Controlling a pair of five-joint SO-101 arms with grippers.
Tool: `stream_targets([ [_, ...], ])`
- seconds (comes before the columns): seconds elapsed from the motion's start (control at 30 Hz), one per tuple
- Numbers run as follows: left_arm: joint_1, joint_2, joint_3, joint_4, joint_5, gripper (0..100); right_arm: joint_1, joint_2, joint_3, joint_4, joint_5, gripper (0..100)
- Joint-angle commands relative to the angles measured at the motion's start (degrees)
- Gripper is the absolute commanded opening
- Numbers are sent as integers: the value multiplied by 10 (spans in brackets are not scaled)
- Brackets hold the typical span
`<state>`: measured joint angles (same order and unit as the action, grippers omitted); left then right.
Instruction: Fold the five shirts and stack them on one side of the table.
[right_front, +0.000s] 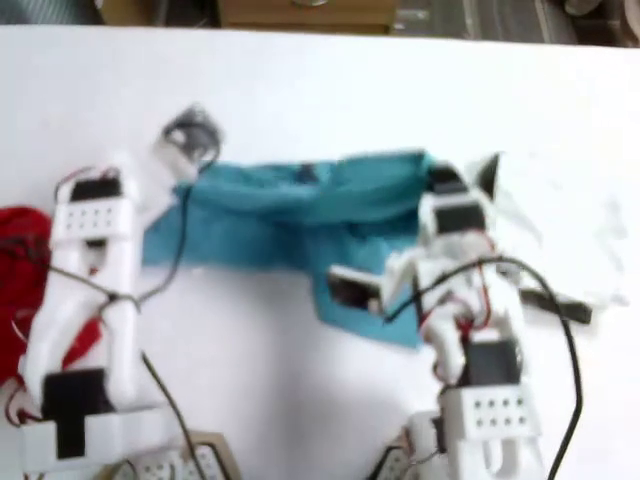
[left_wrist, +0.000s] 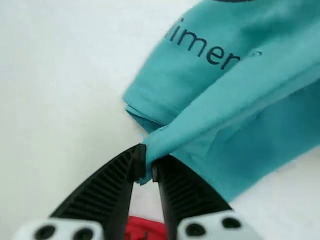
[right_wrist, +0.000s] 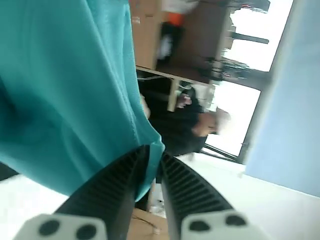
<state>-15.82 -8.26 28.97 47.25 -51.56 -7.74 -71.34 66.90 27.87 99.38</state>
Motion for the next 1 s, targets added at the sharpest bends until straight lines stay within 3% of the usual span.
stream_targets([
  [0.0, 3, -31, 36, -33, -4, 21, 6, -81, 49, 34, -40, 21],
  [0.27, 4, -30, 96, -47, -4, 21, 16, -218, 158, 145, -76, 21],
  [0.63, 33, -28, 138, -81, 0, 21, 74, -312, 302, 161, -122, 21],
  [0.8, 32, 47, 108, -93, 6, 21, 76, -316, 301, 156, -151, 21],
  [0.97, 31, 149, 15, -51, 46, 21, 76, -317, 298, 156, -151, 21],
])
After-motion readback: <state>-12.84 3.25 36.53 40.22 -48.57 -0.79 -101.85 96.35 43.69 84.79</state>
